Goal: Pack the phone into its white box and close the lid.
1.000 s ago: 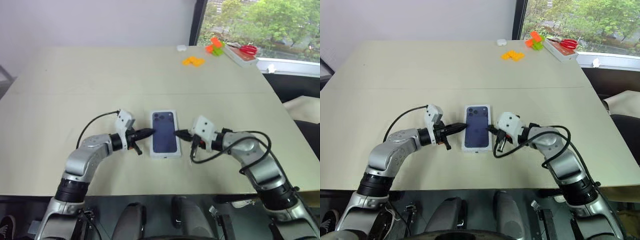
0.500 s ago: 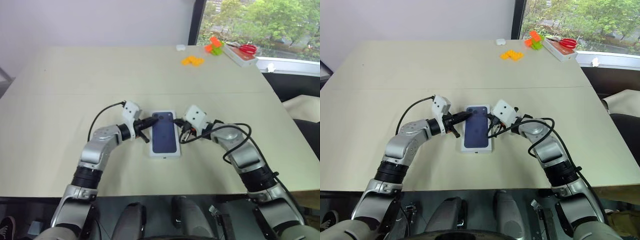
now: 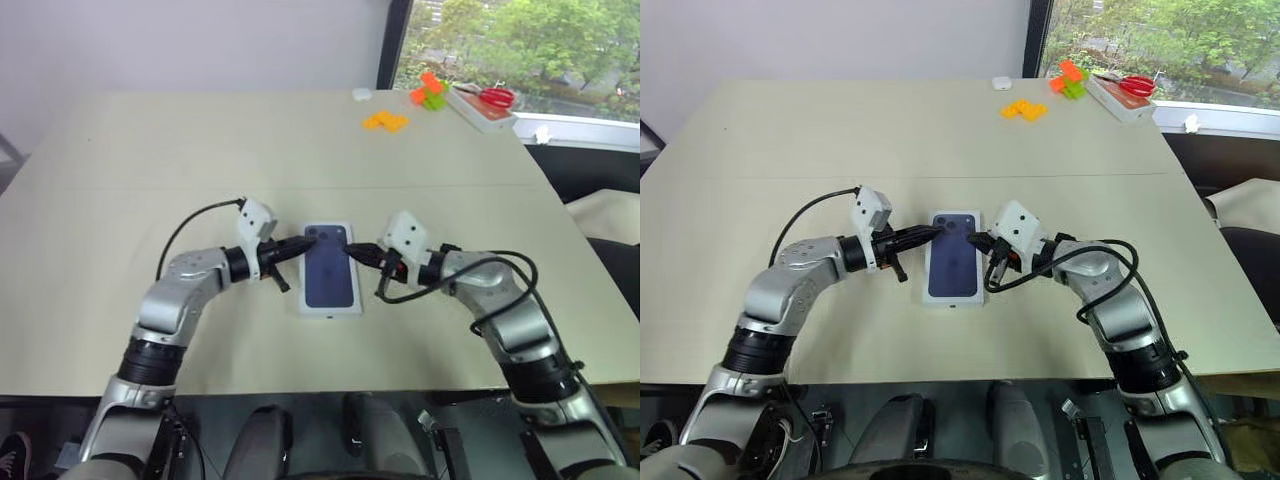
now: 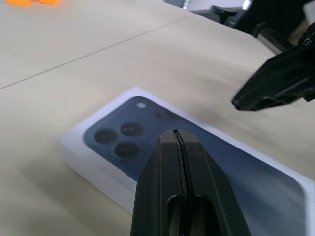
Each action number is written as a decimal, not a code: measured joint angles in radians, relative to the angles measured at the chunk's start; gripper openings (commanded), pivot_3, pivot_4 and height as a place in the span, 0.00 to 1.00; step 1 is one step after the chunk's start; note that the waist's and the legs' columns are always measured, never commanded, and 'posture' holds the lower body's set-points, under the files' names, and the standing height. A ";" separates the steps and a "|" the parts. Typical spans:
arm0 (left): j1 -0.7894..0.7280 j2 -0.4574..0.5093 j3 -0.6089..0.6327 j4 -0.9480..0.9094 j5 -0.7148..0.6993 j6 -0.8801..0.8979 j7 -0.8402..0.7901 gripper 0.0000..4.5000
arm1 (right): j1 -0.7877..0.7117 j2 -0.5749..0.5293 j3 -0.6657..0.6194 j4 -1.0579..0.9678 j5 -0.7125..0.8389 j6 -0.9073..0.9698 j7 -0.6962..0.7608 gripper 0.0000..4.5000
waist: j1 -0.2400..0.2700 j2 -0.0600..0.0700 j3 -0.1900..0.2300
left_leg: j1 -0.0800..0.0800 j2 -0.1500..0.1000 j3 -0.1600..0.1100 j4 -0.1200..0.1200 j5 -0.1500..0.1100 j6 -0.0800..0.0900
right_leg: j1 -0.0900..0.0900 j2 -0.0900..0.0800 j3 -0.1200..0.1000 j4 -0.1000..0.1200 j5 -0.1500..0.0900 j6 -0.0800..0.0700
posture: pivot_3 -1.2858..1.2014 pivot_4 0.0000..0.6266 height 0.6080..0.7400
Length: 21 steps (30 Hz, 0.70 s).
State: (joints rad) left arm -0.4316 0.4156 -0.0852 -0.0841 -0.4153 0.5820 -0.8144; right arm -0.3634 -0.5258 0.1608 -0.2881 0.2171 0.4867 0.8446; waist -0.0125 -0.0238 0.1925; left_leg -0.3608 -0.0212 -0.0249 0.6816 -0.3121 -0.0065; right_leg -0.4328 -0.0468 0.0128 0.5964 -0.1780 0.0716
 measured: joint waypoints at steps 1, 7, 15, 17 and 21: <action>0.010 0.002 -0.005 -0.003 0.001 0.000 -0.003 0.00 | 0.015 -0.017 0.003 -0.012 -0.001 0.003 0.005 0.01 | 0.001 0.000 0.000 | 0.000 0.000 0.000 0.000 0.000 0.000 | 0.000 0.000 0.000 0.000 -0.001 -0.001 | 0.52 0.24 1.00; 0.045 0.018 -0.064 0.009 0.045 0.007 0.000 0.00 | 0.056 -0.069 0.090 -0.010 -0.092 -0.035 0.002 0.01 | 0.000 0.000 0.000 | 0.001 0.000 0.001 0.001 0.000 0.000 | 0.001 0.000 0.000 0.000 -0.005 0.000 | 0.52 0.24 1.00; 0.032 0.040 -0.046 0.029 0.026 0.028 -0.020 0.12 | 0.060 -0.054 0.045 -0.001 -0.022 0.010 0.015 0.12 | -0.001 0.000 0.000 | 0.002 0.001 0.000 0.001 0.000 0.000 | 0.002 0.001 0.000 0.000 -0.005 0.000 | 0.52 0.24 1.00; 0.031 0.051 0.006 0.039 -0.014 0.047 -0.032 0.30 | 0.058 -0.052 -0.008 -0.002 0.030 0.028 0.024 0.31 | -0.001 0.000 0.000 | 0.002 0.001 0.000 0.001 0.000 0.000 | 0.001 0.001 0.000 0.000 -0.005 0.000 | 0.52 0.24 1.00; 0.001 0.091 0.097 0.043 -0.038 -0.008 -0.046 0.73 | 0.026 -0.055 -0.095 0.001 0.090 0.023 0.033 0.74 | 0.000 0.000 0.001 | 0.001 0.001 0.000 0.000 0.000 0.000 | 0.001 0.001 0.000 0.000 -0.004 0.000 | 0.52 0.24 1.00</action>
State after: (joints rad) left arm -0.4311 0.5063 0.0116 -0.0411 -0.4529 0.5744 -0.8607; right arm -0.3375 -0.5812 0.0659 -0.2870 0.3073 0.5094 0.8774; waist -0.0122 -0.0238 0.1931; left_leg -0.3599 -0.0204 -0.0246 0.6821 -0.3120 -0.0065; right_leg -0.4323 -0.0461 0.0127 0.5961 -0.1822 0.0718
